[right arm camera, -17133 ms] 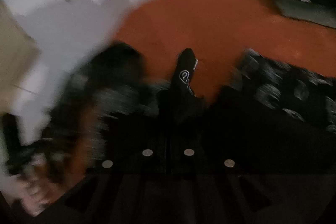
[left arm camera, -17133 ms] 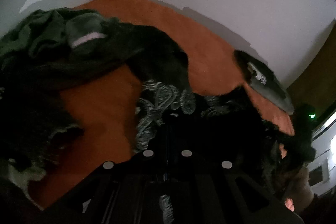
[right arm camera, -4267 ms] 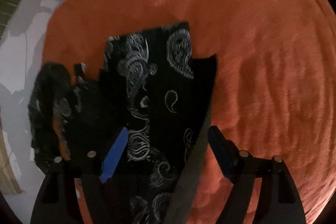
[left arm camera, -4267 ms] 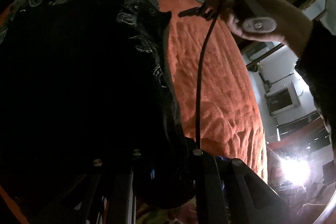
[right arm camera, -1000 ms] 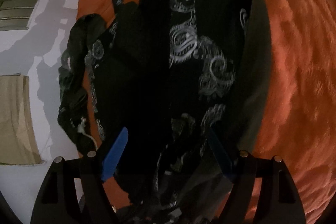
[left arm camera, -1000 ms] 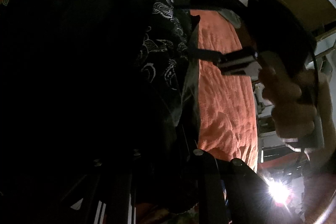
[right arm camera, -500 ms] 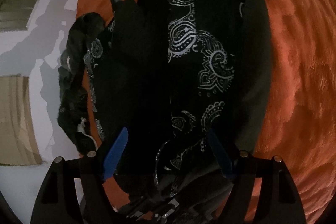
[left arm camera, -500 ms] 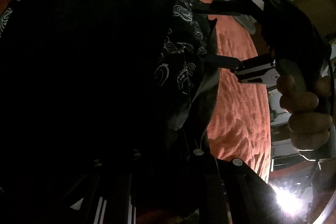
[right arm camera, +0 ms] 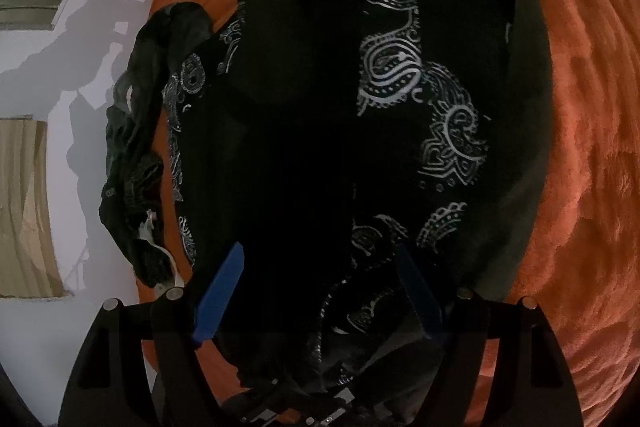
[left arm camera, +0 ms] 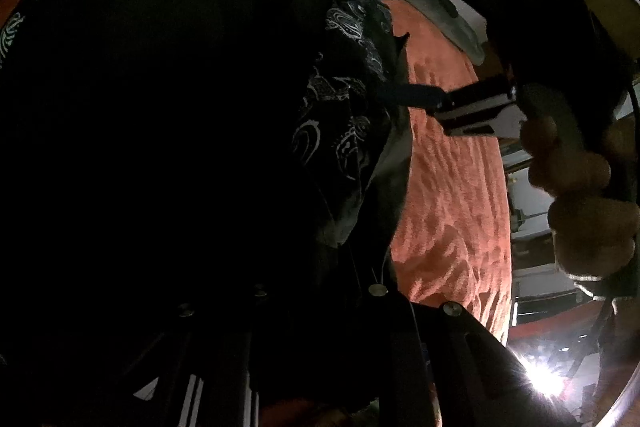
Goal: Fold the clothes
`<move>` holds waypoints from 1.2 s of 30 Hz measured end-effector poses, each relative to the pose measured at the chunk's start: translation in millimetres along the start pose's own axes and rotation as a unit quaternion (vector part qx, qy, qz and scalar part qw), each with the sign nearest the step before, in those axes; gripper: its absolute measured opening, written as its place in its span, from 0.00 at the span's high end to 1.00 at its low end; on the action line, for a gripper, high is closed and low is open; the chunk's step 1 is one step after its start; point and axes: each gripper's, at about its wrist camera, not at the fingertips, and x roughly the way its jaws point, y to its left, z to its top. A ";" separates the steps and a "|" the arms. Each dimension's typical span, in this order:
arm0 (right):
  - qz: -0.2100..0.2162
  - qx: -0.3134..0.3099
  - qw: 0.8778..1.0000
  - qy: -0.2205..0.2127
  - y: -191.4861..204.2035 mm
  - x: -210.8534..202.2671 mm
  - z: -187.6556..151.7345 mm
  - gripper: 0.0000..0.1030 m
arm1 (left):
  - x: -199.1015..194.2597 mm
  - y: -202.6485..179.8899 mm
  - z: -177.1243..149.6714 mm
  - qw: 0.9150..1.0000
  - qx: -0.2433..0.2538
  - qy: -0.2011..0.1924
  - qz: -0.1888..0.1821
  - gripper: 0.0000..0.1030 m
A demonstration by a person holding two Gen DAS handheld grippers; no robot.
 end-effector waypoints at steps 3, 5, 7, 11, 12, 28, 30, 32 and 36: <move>-0.016 -0.017 1.000 0.003 8.6 -1.1 3.3 0.24 | -3.5 -3.4 -2.1 1.000 0.004 -0.003 0.000 0.84; -0.027 -0.027 0.999 0.003 14.5 -2.1 7.1 0.24 | -7.9 -6.6 -3.5 1.000 0.011 -0.006 -0.001 0.84; -0.038 -0.033 0.999 -0.001 19.3 -2.7 11.4 0.24 | -12.9 -7.6 -5.9 1.000 0.016 -0.014 -0.003 0.84; -0.066 -0.044 0.997 -0.012 29.9 -2.3 22.7 0.24 | -19.3 2.7 -12.0 0.999 0.008 -0.035 -0.009 0.84; -0.082 -0.050 0.995 -0.017 33.1 -2.0 26.6 0.24 | -19.8 6.3 -13.5 0.999 0.004 -0.038 -0.013 0.84; -0.286 -0.011 0.956 -0.063 -8.6 3.8 90.2 0.24 | -37.5 -24.7 -30.6 0.990 0.074 -0.107 -0.063 0.84; -0.289 -0.005 0.955 -0.070 -15.4 1.2 95.5 0.24 | -38.7 -23.5 -30.8 0.989 0.073 -0.106 -0.067 0.84; -0.280 -0.013 0.957 -0.081 -16.0 -3.0 97.9 0.37 | -40.0 -22.0 -30.9 0.989 0.071 -0.106 -0.071 0.84; -0.246 -0.020 0.964 -0.097 -12.8 -12.8 98.8 1.00 | -42.5 -19.0 -31.1 0.989 0.067 -0.105 -0.080 0.84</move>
